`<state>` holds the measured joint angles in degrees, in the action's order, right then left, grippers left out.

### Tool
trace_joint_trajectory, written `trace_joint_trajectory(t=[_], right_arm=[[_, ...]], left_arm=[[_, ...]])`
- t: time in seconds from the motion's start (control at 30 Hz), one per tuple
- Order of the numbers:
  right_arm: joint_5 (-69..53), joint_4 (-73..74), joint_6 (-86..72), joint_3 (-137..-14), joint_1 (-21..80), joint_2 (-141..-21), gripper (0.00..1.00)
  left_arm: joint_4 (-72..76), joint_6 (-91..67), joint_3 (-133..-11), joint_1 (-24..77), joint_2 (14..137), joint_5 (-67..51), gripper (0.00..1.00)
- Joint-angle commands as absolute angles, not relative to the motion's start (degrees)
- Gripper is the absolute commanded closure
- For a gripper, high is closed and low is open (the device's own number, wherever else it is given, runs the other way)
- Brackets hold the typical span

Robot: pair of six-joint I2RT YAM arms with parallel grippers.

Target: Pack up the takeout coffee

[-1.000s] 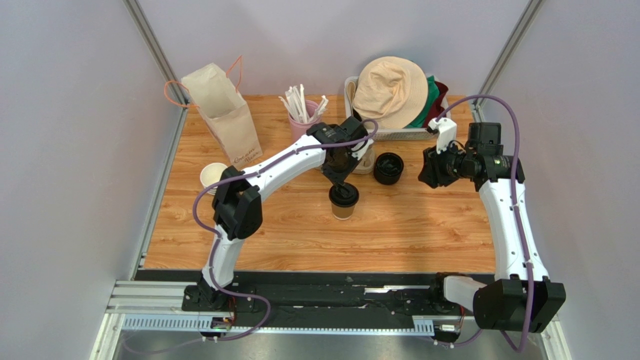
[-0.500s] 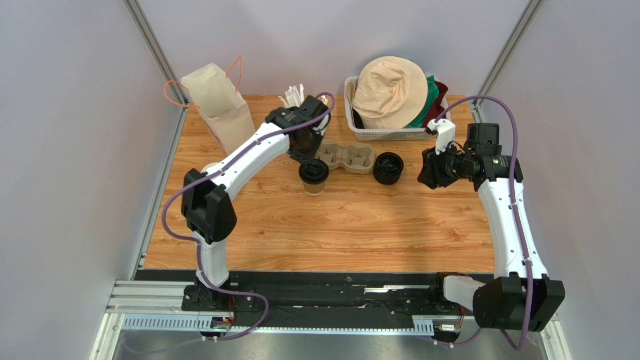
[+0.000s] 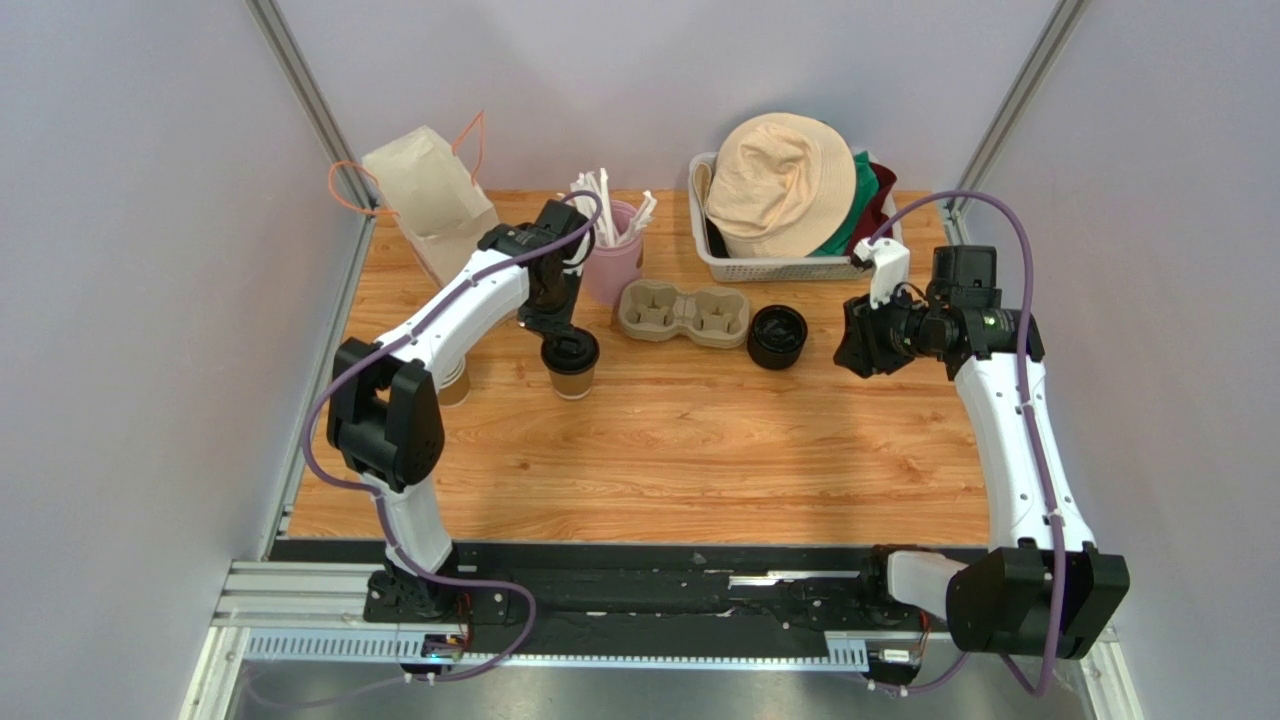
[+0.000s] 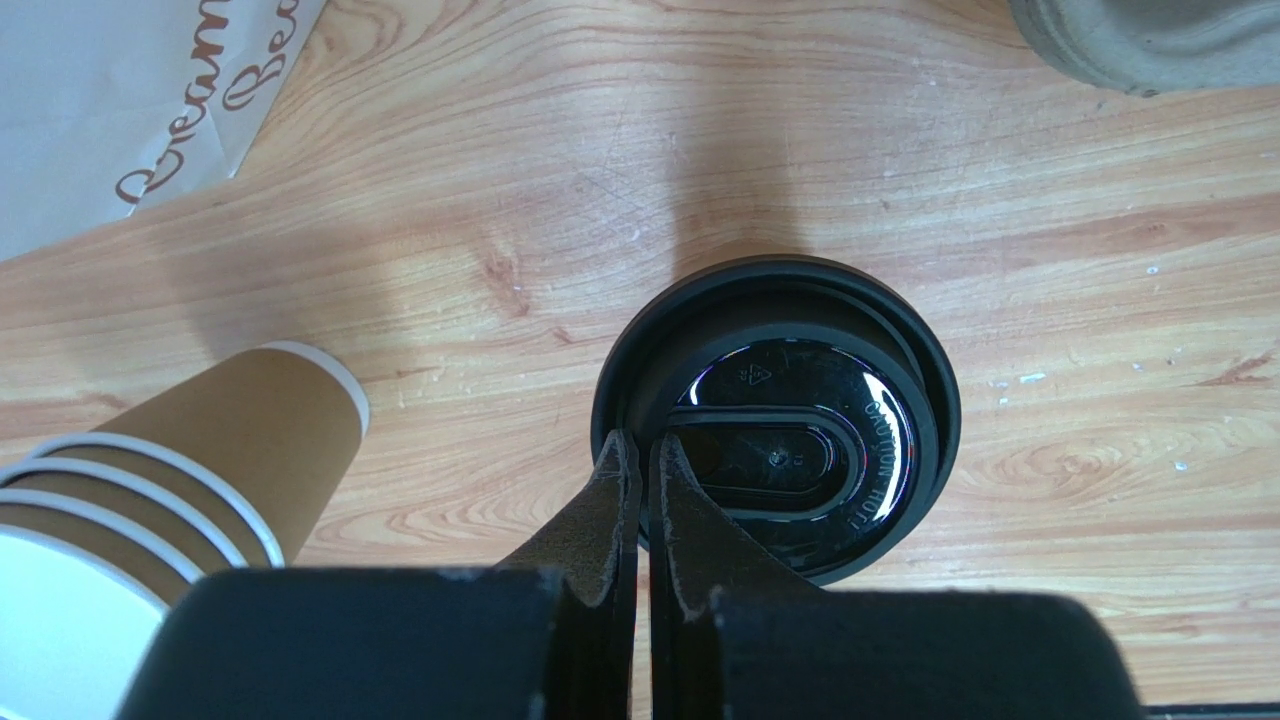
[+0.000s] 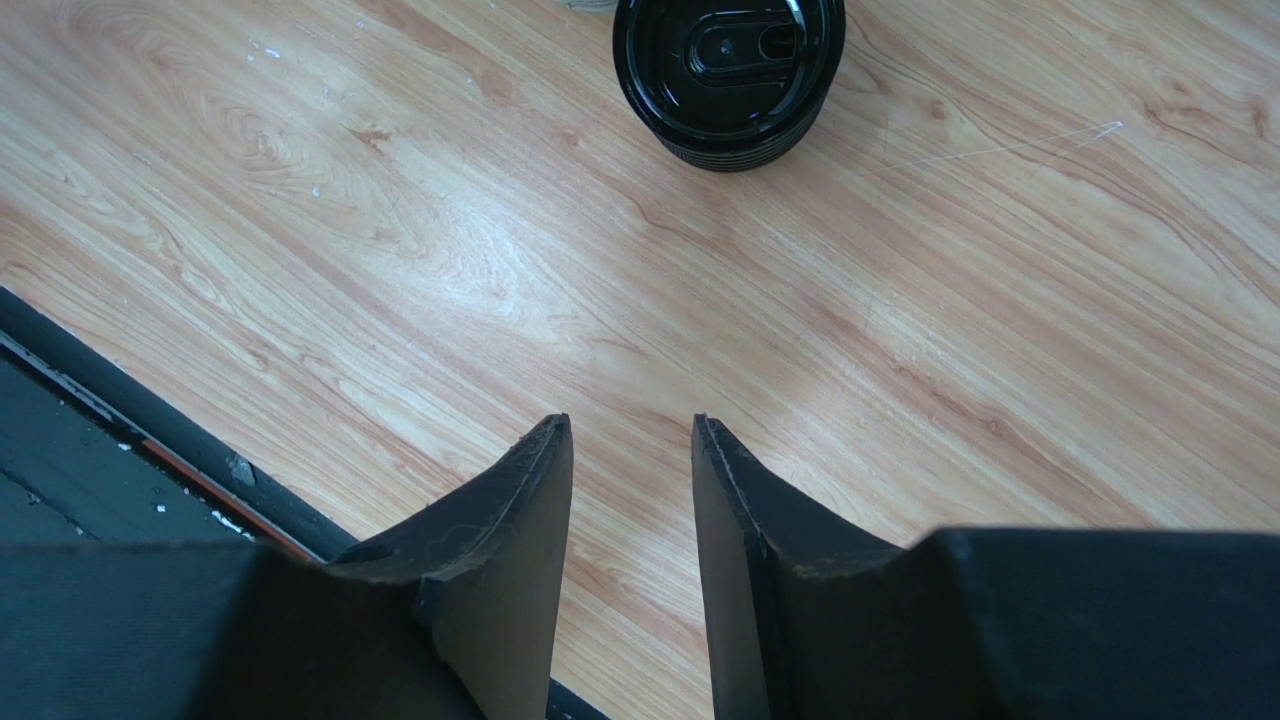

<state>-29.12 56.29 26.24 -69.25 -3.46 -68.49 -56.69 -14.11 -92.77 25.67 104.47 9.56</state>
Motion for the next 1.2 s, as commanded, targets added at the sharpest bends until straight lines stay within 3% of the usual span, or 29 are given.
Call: trace_joint_trajectory(t=[0.0, 0.4, 0.5, 0.6, 0.63, 0.83, 0.97, 1.1, 1.17], right_arm=[[-30.32, 54.32, 25.14, -69.35, -3.69, -68.55, 0.61], [-30.15, 54.14, 25.05, -69.35, -3.69, -68.91, 0.61], [-30.23, 54.23, 25.14, -69.26, -3.69, -69.26, 0.61], [-30.23, 54.23, 25.14, -69.26, -3.60, -69.43, 0.61], [-30.23, 54.23, 25.14, -69.26, -3.69, -69.35, 0.61], [-30.50, 54.23, 25.14, -69.26, -3.60, -69.43, 0.61], [-30.85, 54.14, 25.14, -69.26, -3.69, -69.52, 0.61], [-32.60, 54.23, 24.43, -69.43, -3.25, -69.52, 0.60], [-34.10, 53.62, 23.21, -69.70, -2.29, -69.61, 0.59]], left_arm=[[-53.88, -16.35, -92.11, 24.43, 101.95, 9.76, 1.00], [-52.65, -18.02, -91.76, 24.35, 104.33, 8.18, 1.00], [-52.12, -18.10, -91.85, 24.35, 104.15, 7.39, 0.95], [-52.12, -18.02, -92.02, 24.35, 104.06, 6.42, 0.89], [-52.12, -18.02, -92.02, 24.35, 104.15, 6.50, 0.81], [-51.77, -17.84, -91.76, 24.35, 103.97, 5.10, 0.72], [-51.68, -17.32, -91.93, 24.35, 103.54, 4.05, 0.59], [-52.03, -16.88, -92.72, 24.35, 102.13, 2.64, 0.38], [-52.29, -16.61, -92.81, 24.35, 100.81, 2.55, 0.37]])
